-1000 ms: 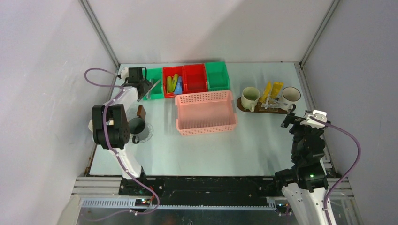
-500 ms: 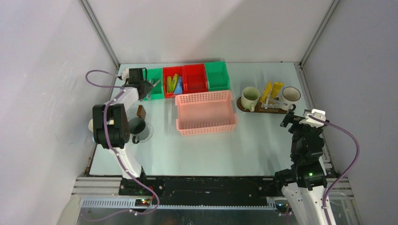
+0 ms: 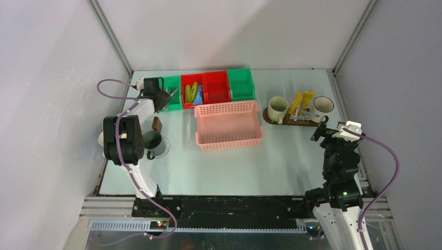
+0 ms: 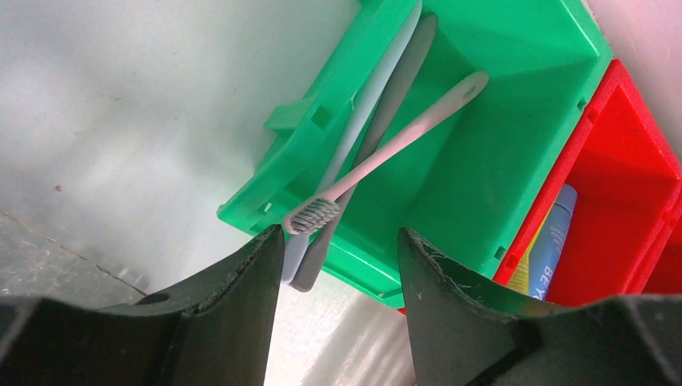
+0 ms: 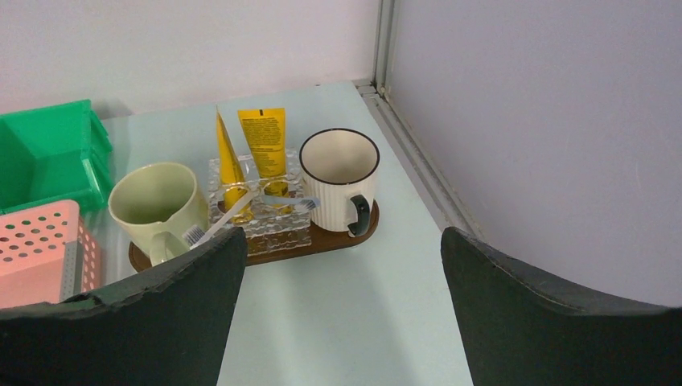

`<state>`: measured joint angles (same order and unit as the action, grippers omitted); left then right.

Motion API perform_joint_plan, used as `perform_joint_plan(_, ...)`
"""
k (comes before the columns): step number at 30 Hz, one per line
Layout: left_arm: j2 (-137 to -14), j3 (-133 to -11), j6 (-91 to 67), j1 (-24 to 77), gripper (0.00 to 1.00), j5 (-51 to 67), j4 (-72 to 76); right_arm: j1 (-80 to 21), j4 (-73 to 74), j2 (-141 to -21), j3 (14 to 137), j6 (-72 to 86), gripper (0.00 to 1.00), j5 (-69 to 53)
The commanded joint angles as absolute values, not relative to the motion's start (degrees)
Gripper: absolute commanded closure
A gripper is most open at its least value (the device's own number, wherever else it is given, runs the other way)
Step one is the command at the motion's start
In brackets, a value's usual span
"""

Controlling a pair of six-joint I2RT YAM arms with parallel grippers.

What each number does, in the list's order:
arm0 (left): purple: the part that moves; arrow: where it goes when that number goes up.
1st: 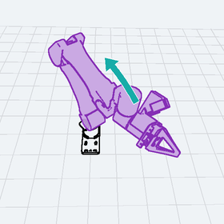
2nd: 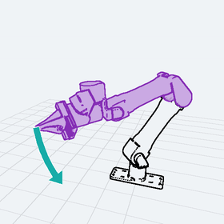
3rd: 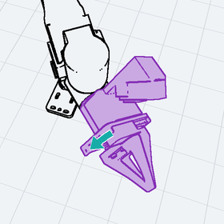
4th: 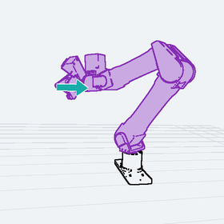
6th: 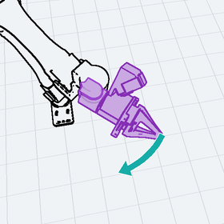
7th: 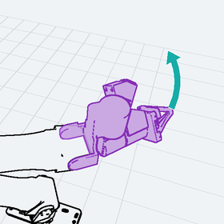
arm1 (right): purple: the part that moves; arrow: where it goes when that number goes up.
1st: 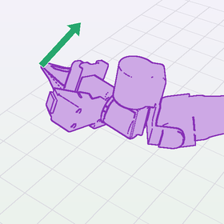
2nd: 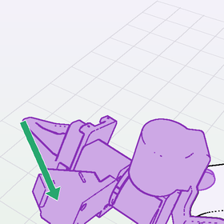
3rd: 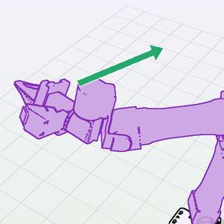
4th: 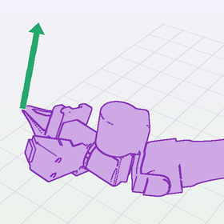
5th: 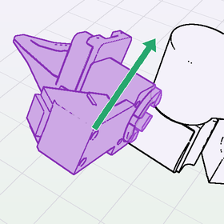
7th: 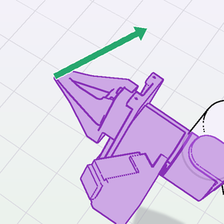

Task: Prepare toiletry sets of a toothbrush and toothpaste on the tray
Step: Pick up the toothbrush from the storage box.

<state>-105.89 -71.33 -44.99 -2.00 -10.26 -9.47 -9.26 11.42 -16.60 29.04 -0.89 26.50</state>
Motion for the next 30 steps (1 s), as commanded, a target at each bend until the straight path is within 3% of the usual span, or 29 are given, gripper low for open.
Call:
perform_joint_plan(1, -104.27, -70.98, -41.22, -1.98, 0.4, -10.84, -7.49, -9.17, 9.32, -16.23, 28.78, -0.26, 0.07, 25.6)
perform_joint_plan(16, -108.61, -75.69, -32.44, -3.34, 0.39, -7.83, -7.53, -9.32, 9.66, -15.5, 28.48, -0.46, 0.08, 25.66)
perform_joint_plan(30, -106.76, -74.42, -27.05, -3.6, 0.48, 2.17, -6.0, -9.31, 9.66, -14.38, 28.3, -0.99, 0.08, 26.28)
